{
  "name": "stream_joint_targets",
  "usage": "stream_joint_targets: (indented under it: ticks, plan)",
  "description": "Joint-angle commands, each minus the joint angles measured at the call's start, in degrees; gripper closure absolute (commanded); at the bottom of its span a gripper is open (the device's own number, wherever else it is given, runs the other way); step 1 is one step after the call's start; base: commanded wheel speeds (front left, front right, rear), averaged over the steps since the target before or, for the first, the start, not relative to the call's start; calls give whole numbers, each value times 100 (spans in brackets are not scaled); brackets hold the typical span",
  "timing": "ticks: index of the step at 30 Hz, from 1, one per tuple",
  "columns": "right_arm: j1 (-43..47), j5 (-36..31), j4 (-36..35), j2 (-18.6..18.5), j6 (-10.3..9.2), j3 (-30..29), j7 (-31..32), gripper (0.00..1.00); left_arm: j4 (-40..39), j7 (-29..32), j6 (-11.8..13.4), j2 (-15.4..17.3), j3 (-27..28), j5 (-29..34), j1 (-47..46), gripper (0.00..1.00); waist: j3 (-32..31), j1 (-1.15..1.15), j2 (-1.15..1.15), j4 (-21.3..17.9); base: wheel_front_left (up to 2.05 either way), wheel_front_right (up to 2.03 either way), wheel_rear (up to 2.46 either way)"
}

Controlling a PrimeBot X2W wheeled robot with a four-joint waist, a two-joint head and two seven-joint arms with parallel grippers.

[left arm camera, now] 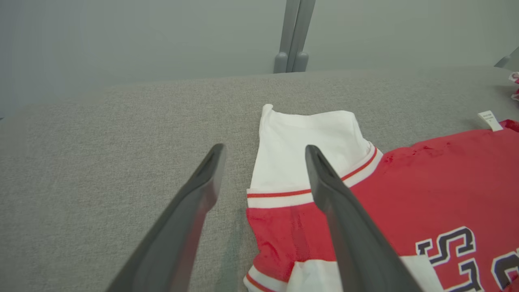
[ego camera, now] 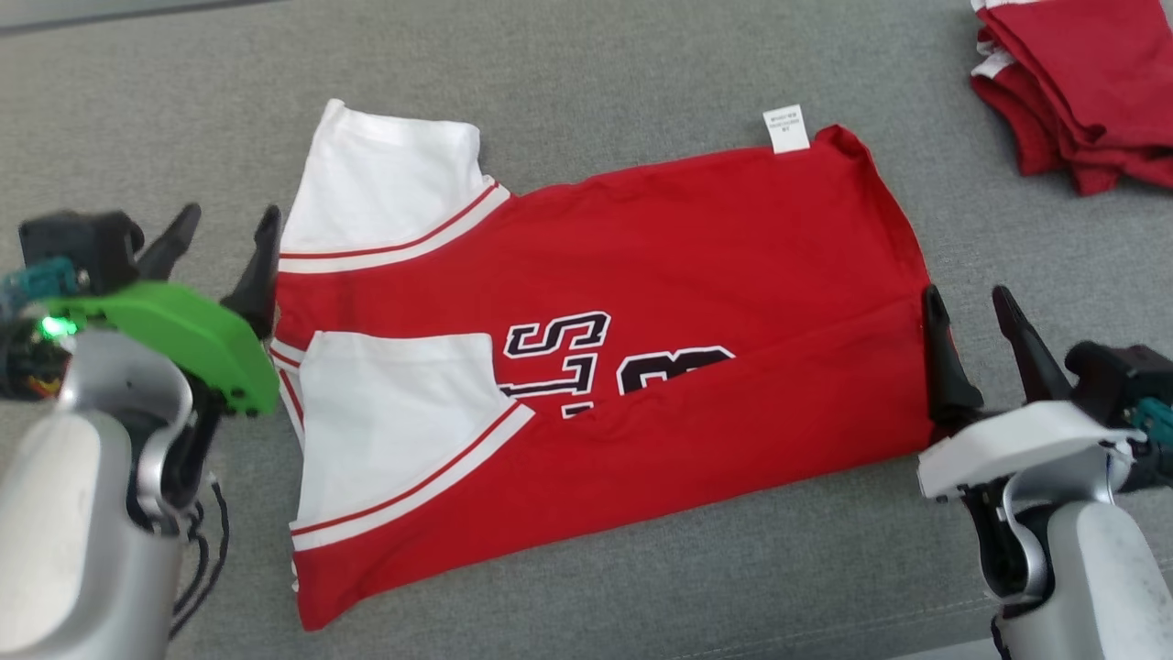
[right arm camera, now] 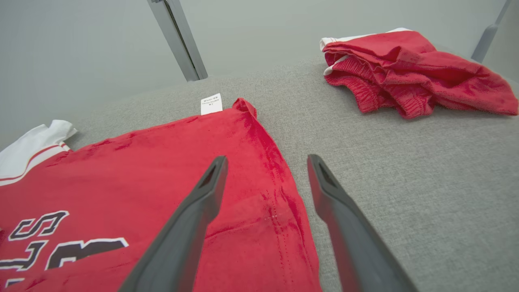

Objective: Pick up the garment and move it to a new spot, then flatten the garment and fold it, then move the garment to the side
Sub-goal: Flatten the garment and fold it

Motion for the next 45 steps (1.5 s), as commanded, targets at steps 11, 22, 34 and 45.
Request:
stream_joint_targets:
  ticks: [11, 22, 34, 45]
  plan:
    - [-1021, 51, 43, -9, -9, 653, -232, 0, 1064, 1589, -358, 664, -222, -61, -2164, 0, 1302, 0, 0, -768, 0, 0, 0]
    - [-1346, 168, 350, -9, -9, 845, -505, 0, 1403, 2860, -260, 926, -183, -389, -2768, 0, 1562, 0, 0, -1015, 0, 0, 0]
    - [-1501, 172, 559, -9, -9, 880, -636, 0, 1444, 2951, -72, 1058, -164, -349, -2739, 100, 1538, 0, 0, -1123, 0, 0, 0]
    - [-2832, -669, 956, -178, -9, 920, 254, 0, 1181, 2304, -183, 751, -196, -454, -2814, 100, 1351, 0, 0, -704, 0, 0, 0]
